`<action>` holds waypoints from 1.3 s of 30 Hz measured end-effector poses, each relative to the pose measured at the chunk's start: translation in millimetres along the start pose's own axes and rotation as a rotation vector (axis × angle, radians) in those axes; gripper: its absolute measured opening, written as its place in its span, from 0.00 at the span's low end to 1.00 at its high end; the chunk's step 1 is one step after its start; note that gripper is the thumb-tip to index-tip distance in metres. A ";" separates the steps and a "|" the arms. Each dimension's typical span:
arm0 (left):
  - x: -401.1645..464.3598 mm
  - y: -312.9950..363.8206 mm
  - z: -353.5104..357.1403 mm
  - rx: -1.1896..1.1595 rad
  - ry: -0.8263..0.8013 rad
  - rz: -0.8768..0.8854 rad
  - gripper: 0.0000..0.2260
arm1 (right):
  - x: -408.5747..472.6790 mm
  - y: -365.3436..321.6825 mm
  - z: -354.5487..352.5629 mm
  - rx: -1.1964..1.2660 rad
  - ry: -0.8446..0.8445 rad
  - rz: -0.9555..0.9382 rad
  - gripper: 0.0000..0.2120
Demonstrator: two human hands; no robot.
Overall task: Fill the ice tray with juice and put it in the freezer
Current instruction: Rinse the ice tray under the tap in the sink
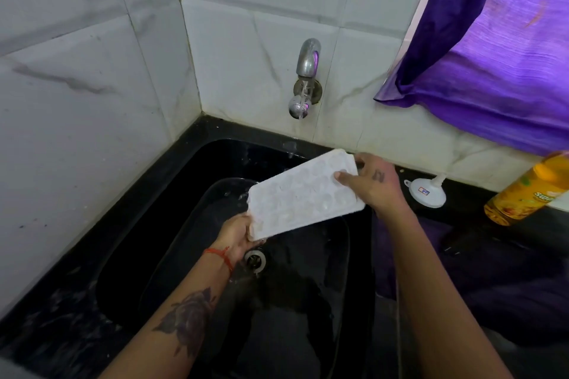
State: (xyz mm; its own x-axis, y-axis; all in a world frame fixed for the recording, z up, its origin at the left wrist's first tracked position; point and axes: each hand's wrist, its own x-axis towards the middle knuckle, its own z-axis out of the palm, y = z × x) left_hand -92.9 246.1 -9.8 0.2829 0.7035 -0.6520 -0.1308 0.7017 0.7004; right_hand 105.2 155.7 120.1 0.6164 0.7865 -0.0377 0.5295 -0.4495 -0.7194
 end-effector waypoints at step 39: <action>-54.1 6.4 -22.4 0.143 -0.134 0.607 0.36 | -84.1 33.0 15.2 0.029 0.510 -0.786 0.31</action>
State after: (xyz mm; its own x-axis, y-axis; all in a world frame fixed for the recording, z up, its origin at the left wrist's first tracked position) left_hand -130.3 215.1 23.4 0.3158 0.9444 -0.0914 -0.1792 0.1540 0.9717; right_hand 61.9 81.1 89.0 0.2726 0.5762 0.7705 0.8922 0.1483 -0.4265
